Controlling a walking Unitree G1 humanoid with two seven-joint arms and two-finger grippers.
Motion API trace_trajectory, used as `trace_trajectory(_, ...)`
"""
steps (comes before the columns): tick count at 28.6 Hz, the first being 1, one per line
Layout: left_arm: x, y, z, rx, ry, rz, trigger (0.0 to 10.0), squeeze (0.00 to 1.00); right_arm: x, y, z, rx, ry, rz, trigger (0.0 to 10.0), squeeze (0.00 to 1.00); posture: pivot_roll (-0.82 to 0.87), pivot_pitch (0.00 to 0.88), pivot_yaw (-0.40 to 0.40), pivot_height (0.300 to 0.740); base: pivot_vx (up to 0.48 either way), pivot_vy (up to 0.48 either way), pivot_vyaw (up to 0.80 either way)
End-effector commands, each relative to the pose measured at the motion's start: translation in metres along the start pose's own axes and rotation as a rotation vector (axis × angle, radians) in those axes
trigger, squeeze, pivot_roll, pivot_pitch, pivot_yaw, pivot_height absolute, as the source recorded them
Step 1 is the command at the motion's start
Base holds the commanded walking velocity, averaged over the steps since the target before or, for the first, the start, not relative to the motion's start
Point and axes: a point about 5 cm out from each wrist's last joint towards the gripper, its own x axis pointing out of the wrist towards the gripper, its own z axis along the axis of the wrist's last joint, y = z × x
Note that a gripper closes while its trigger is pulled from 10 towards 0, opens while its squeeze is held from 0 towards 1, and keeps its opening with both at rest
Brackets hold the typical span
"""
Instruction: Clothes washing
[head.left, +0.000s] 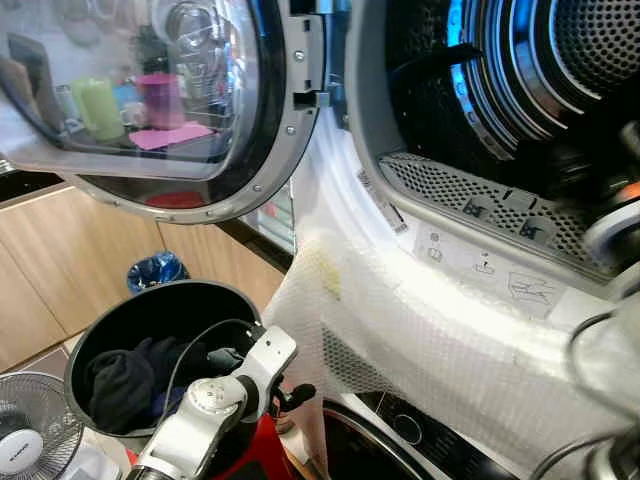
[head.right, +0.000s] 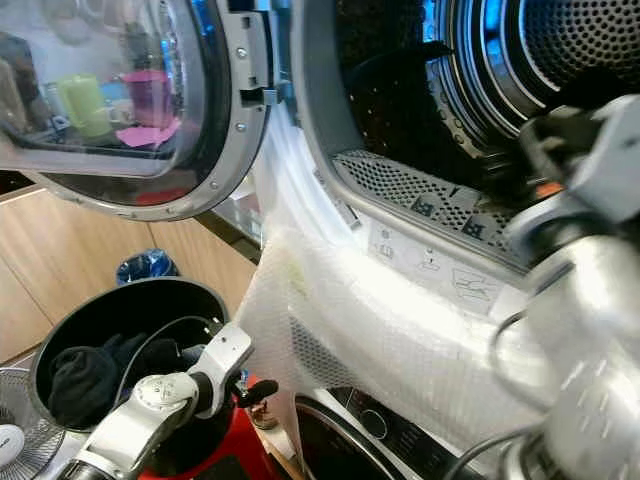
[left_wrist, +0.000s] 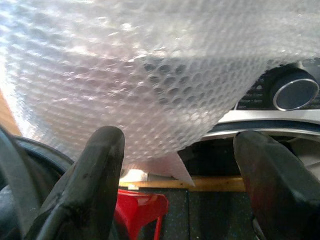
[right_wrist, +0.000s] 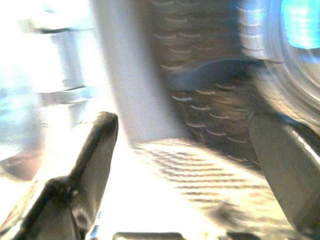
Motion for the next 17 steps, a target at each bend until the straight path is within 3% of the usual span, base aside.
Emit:
trace_trajectory(1,-0.004,0.005,0.001,0.007,-0.015,0.03,10.0,0.0,-0.01,0.02,-0.006,-0.003,0.0,0.177,10.0,0.0,0.12,0.032,-0.031,0.74,0.0,0.0,0.0)
trace_trajectory(3,-0.004,0.006,0.002,0.007,-0.023,0.035,10.0,0.0,-0.015,0.027,-0.012,-0.006,0.018,0.237,10.0,0.0,0.12,0.032,-0.031,0.74,0.0,0.0,0.0)
trace_trajectory(5,-0.006,0.008,0.005,0.008,-0.051,0.048,10.0,0.0,-0.028,0.039,-0.037,0.013,0.099,0.355,10.0,0.0,0.12,0.033,-0.032,0.74,0.0,0.0,0.0)
trace_trajectory(7,-0.006,0.009,0.006,0.01,-0.059,0.052,10.0,0.0,-0.032,0.041,-0.044,0.024,0.124,0.375,10.0,0.0,0.12,0.033,-0.032,0.74,0.0,0.0,0.0)
trace_trajectory(8,-0.007,0.011,0.01,0.011,-0.08,0.063,10.0,0.0,-0.039,0.045,-0.06,0.066,0.191,0.409,10.0,0.0,0.13,0.031,-0.035,0.74,0.0,0.0,0.0)
trace_trajectory(10,-0.008,0.012,0.011,0.01,-0.089,0.066,10.0,0.0,-0.041,0.046,-0.067,0.085,0.218,0.418,10.0,0.0,0.13,0.031,-0.035,0.74,0.0,0.0,0.0)
trace_trajectory(12,-0.01,0.014,0.015,0.015,-0.104,0.074,10.0,0.0,-0.049,0.037,-0.106,0.152,0.352,0.37,10.0,0.0,0.14,0.027,-0.036,0.74,0.0,0.0,0.0)
trace_trajectory(13,-0.01,0.014,0.015,0.015,-0.104,0.074,10.0,0.0,-0.049,0.037,-0.106,0.152,0.352,0.37,10.0,0.0,0.14,0.027,-0.036,0.74,0.0,0.0,0.0)
trace_trajectory(14,-0.011,0.015,0.015,0.017,-0.106,0.077,10.0,0.0,-0.052,0.032,-0.124,0.18,0.406,0.33,10.0,0.0,0.14,0.027,-0.036,0.74,0.0,0.0,0.0)
trace_trajectory(15,-0.012,0.016,0.015,0.019,-0.108,0.081,10.0,0.0,-0.061,0.024,-0.156,0.191,0.506,0.278,10.0,0.0,0.15,0.025,-0.038,0.74,0.0,0.0,0.0)
trace_trajectory(16,-0.012,0.016,0.015,0.019,-0.108,0.081,10.0,0.0,-0.061,0.024,-0.156,0.191,0.506,0.278,10.0,0.0,0.15,0.025,-0.038,0.74,0.0,0.0,0.0)
trace_trajectory(17,-0.013,0.016,0.015,0.022,-0.109,0.083,10.0,0.0,-0.069,0.021,-0.174,0.185,0.568,0.256,10.0,0.0,0.16,0.023,-0.04,0.74,0.0,0.0,0.0)
